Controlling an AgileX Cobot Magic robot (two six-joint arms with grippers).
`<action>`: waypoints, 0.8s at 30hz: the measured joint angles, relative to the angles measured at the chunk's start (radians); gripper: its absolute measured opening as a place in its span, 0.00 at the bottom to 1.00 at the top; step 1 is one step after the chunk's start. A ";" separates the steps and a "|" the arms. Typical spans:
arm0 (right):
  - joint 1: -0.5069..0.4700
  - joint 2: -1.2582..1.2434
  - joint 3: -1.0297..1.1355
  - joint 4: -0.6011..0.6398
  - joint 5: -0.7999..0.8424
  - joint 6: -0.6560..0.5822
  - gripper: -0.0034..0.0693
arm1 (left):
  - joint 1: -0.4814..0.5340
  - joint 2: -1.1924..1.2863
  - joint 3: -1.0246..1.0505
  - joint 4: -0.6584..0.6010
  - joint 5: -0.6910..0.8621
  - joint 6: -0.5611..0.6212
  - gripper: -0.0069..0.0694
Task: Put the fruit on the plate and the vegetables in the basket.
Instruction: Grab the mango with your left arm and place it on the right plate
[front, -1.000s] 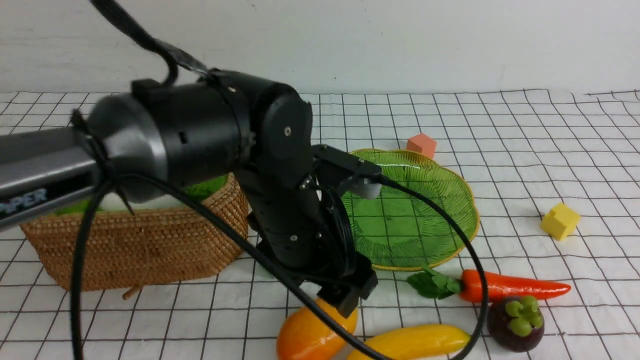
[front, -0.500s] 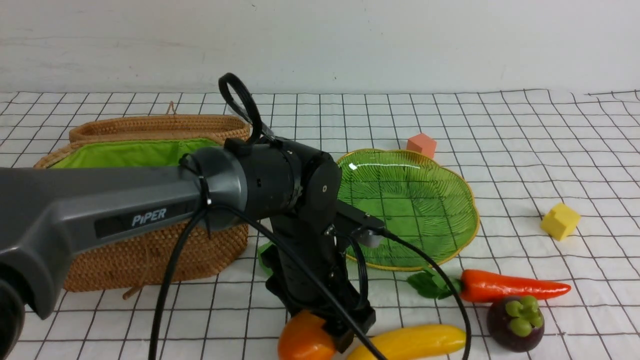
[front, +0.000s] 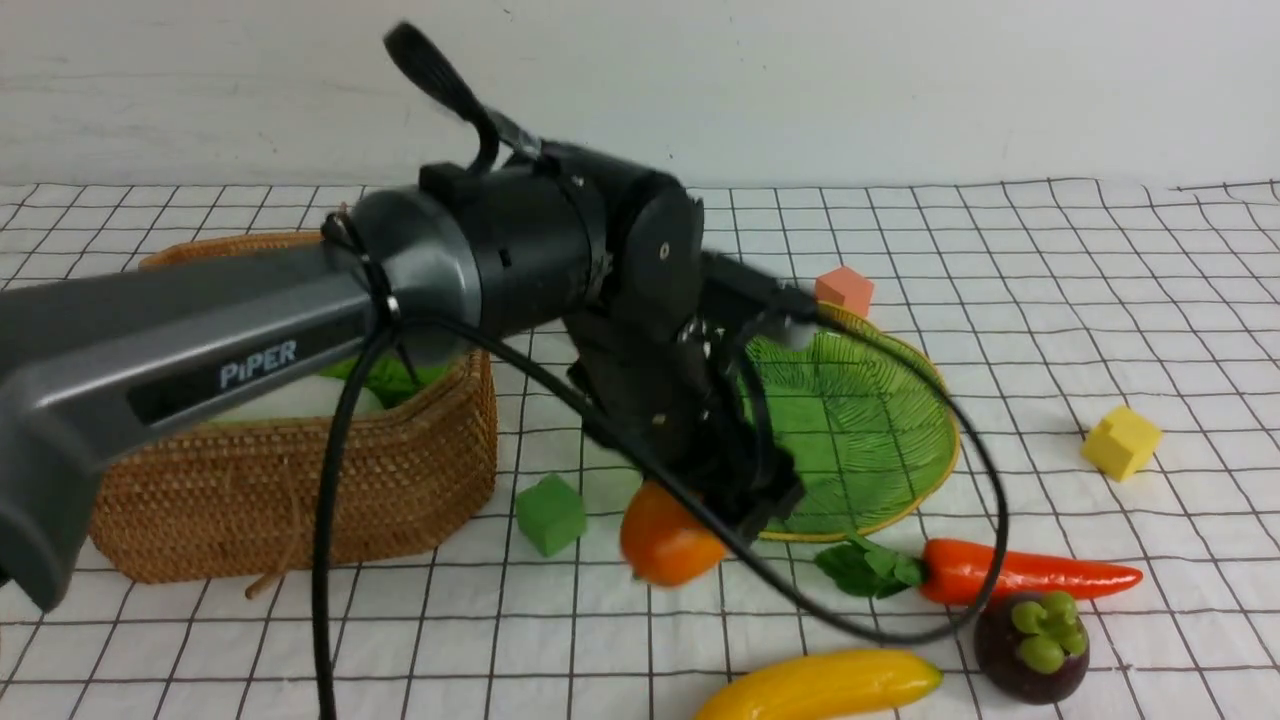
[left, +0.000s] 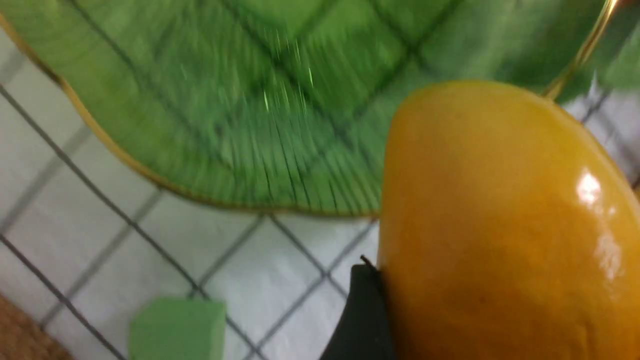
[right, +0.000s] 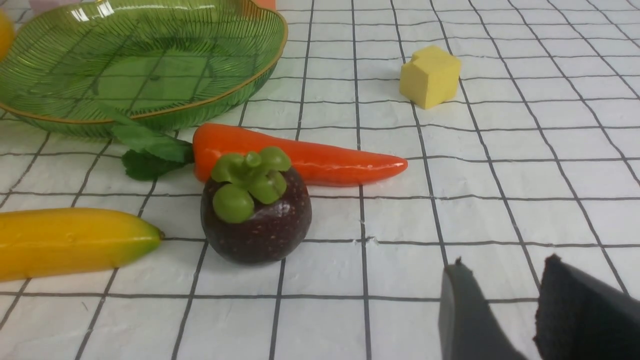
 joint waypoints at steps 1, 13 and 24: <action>0.000 0.000 0.000 0.000 0.000 0.000 0.38 | 0.000 0.002 -0.034 0.002 -0.040 -0.029 0.83; 0.000 0.000 0.000 0.000 0.000 0.000 0.38 | 0.000 0.227 -0.139 0.179 -0.361 -0.390 0.83; 0.000 0.000 0.000 0.000 0.000 0.000 0.38 | 0.000 0.223 -0.139 0.188 -0.297 -0.427 0.95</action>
